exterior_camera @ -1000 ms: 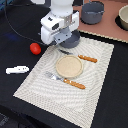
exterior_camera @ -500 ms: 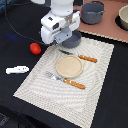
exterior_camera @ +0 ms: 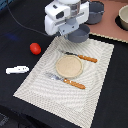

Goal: Place the pan onto the stove and place the fish and sausage into the pan.

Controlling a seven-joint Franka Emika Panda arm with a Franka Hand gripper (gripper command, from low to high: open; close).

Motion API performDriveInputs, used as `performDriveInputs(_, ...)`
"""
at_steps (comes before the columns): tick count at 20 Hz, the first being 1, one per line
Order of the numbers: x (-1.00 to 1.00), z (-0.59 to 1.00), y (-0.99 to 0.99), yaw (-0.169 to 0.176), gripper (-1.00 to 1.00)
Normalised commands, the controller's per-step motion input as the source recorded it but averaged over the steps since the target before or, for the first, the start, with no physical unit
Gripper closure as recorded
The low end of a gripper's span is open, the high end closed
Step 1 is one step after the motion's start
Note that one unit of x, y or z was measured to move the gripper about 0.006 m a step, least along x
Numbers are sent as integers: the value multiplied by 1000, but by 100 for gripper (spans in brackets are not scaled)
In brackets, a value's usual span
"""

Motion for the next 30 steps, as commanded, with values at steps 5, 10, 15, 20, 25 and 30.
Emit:
performDriveInputs(5,-681,394,364,-13,100)
performDriveInputs(10,-793,224,515,-8,100)
performDriveInputs(15,-673,99,686,0,100)
performDriveInputs(20,-234,43,885,0,100)
performDriveInputs(25,54,5,746,0,100)
performDriveInputs(30,10,-35,574,0,100)
